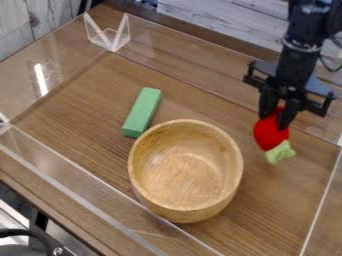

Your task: Move the red object to the right side of the table

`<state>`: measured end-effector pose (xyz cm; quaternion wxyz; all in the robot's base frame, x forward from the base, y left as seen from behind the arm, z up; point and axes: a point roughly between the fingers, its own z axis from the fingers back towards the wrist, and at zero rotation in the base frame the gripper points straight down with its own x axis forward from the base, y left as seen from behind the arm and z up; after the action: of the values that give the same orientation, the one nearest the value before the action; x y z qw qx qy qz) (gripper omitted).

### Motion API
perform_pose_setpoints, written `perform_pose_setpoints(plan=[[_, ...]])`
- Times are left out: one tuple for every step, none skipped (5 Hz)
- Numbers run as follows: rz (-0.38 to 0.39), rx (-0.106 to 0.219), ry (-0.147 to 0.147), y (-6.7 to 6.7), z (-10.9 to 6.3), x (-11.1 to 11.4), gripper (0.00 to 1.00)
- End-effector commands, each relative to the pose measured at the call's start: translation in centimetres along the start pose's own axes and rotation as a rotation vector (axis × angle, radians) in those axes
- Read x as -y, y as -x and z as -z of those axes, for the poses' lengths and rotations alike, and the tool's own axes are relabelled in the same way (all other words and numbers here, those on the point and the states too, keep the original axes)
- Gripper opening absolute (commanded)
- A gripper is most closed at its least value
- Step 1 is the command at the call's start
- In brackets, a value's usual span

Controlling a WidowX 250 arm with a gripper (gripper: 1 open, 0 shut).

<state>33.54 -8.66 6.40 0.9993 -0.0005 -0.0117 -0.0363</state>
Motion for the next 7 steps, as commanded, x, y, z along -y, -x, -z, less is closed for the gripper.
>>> perform_pose_setpoints(plan=[[-0.015,0.047,0.015,-0.4,-0.3,-1.6,0.0],[-0.049,0.05,0.018,-0.2,0.0,-0.4,0.0],[-0.08,0.054,0.02,0.0,0.1,0.8,0.0],[-0.026,0.054,0.026,-0.1,-0.1,0.4,0.0],[0.022,0.053,0.031,-0.2,-0.4,-0.1,0.0],[0.042,0.05,0.037,-0.1,0.3,0.9,0.0],[0.002,0.059,0.045,1.5,-0.4,2.7,0.0]])
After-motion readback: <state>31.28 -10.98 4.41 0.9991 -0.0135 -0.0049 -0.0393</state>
